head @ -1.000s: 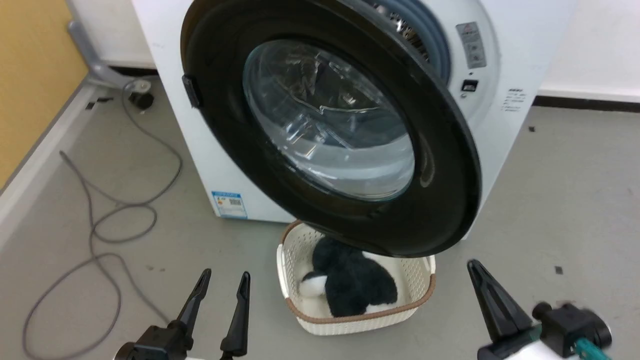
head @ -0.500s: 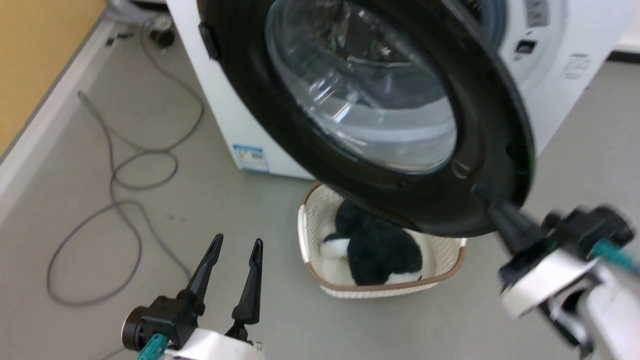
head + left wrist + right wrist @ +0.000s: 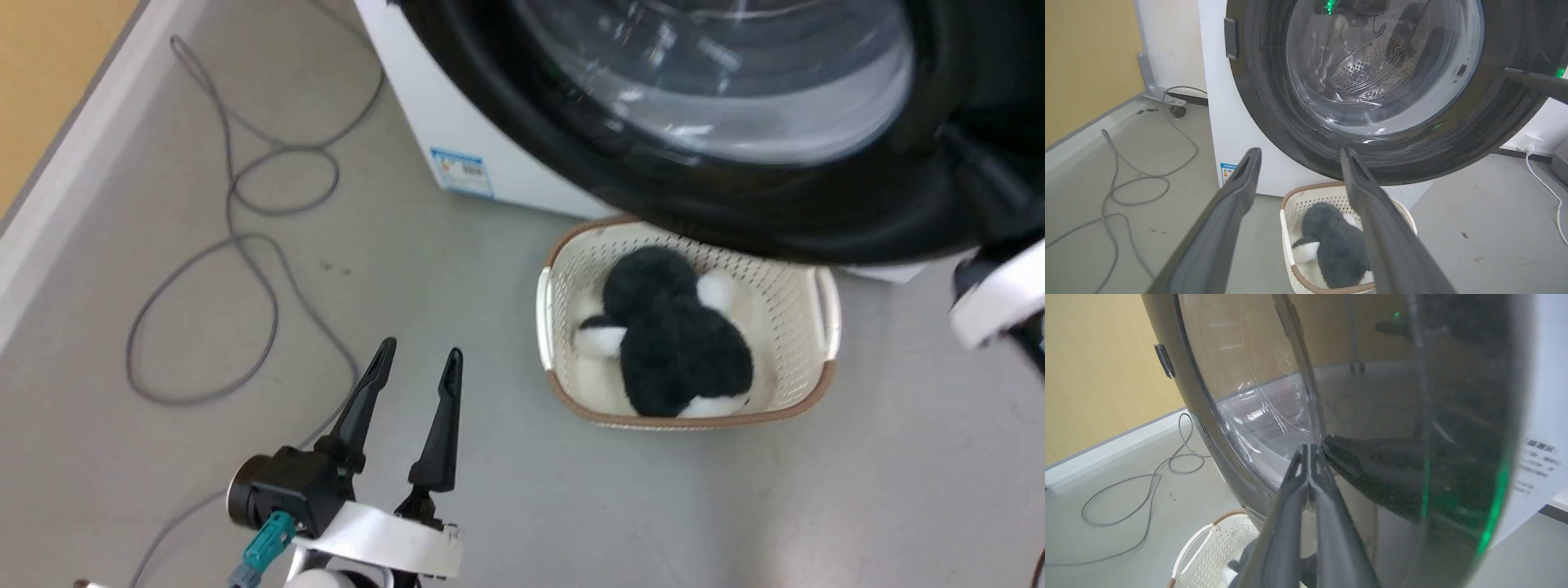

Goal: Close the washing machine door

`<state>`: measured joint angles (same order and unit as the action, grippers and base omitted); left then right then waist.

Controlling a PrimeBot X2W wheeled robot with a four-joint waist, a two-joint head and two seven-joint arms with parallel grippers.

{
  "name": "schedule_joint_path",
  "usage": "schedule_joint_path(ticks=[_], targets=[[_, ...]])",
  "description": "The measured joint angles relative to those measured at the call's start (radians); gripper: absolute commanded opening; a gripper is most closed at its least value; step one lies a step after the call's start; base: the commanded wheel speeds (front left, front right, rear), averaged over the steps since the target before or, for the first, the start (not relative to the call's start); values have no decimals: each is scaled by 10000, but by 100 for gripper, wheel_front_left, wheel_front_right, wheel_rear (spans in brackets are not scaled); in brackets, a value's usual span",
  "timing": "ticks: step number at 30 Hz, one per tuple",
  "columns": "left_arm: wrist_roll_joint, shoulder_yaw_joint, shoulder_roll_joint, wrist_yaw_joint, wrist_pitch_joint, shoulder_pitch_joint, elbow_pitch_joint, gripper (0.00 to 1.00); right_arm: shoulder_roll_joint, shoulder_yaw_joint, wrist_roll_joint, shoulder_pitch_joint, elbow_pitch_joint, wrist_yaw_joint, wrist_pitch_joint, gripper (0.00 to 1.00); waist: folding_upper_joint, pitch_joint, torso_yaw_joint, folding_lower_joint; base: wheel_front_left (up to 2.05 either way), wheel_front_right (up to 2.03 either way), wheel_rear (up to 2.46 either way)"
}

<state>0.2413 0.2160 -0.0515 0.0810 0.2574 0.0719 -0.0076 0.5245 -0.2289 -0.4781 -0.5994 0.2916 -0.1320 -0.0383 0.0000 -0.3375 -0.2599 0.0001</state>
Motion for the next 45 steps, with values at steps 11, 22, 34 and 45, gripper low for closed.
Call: schedule_joint_path(ticks=[11,22,34,45], targets=[[263,389,4,-268,0,528,-198,100,251,299,-136,-2460,1705,-6,627,0,0,-962,-400,0,0,0,0],[360,512,6,-476,0,639,-382,100,-196,688,800,-3661,3141,-178,811,0,0,-1231,-505,0,0,0,0],[360,268,10,-504,0,654,-69,100,-606,508,1037,-3416,3409,-36,-73,0,0,-592,-168,-1,0,0,0],[69,-458,15,-437,0,8,422,100,-1151,464,790,-64,1440,2,-1200,0,0,1134,747,-2,0,0,0]])
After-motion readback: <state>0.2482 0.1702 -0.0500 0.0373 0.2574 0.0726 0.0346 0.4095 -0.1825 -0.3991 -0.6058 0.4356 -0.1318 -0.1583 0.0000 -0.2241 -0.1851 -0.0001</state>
